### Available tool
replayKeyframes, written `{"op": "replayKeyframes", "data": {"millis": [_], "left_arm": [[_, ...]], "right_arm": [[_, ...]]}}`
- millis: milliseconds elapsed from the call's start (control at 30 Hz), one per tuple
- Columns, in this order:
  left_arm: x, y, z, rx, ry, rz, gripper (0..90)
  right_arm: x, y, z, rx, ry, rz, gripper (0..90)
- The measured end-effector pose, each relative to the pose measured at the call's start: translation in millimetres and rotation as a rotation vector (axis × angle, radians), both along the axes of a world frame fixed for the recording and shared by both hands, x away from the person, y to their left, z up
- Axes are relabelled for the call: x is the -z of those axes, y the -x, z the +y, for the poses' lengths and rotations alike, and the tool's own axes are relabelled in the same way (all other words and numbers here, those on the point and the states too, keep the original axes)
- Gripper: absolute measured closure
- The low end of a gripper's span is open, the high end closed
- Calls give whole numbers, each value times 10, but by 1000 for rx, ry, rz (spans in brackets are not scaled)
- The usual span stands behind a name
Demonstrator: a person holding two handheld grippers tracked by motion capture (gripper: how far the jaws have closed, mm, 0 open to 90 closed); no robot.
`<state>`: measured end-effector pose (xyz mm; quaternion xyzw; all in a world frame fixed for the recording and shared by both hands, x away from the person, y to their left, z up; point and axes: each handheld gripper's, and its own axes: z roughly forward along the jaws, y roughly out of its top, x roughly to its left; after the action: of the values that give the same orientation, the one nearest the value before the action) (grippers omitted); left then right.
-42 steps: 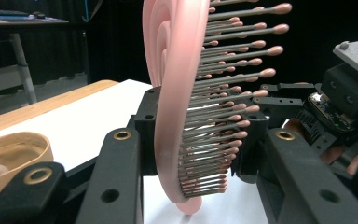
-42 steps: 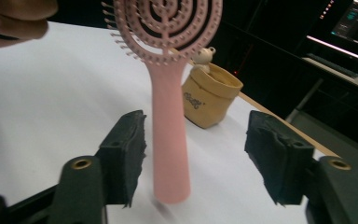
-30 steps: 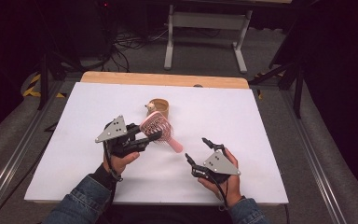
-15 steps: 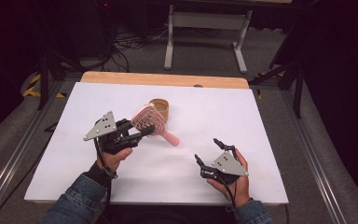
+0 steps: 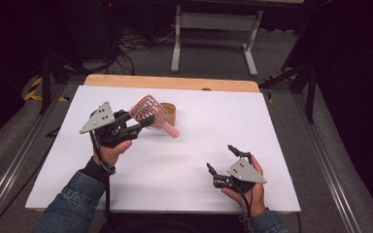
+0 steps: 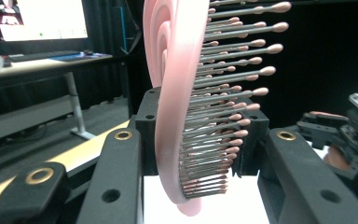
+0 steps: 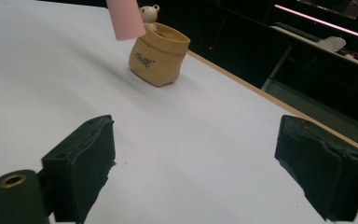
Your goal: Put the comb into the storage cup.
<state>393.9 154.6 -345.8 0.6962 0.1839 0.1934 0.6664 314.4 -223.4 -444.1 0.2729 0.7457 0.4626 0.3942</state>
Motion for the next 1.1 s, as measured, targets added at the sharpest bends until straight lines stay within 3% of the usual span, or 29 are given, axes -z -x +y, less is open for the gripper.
{"op": "replayKeyframes", "data": {"millis": [167, 300, 533, 800, 1100], "left_arm": [[-150, -48, -17, -12, 1, -20, 634], [-337, -148, -104, -33, -44, -61, 634], [-495, -326, -218, -57, -76, -69, 634], [-550, -514, -384, -92, -127, -62, 635], [-490, -628, -489, -112, -155, -43, 634]], "right_arm": [[8, 18, -24, -11, -8, -7, 59], [10, 33, -47, -13, -7, -12, 44], [23, 32, -50, -20, -1, -4, 44], [46, 38, 44, -40, 26, -6, 54], [52, 23, 60, -38, 34, 0, 67]]}}
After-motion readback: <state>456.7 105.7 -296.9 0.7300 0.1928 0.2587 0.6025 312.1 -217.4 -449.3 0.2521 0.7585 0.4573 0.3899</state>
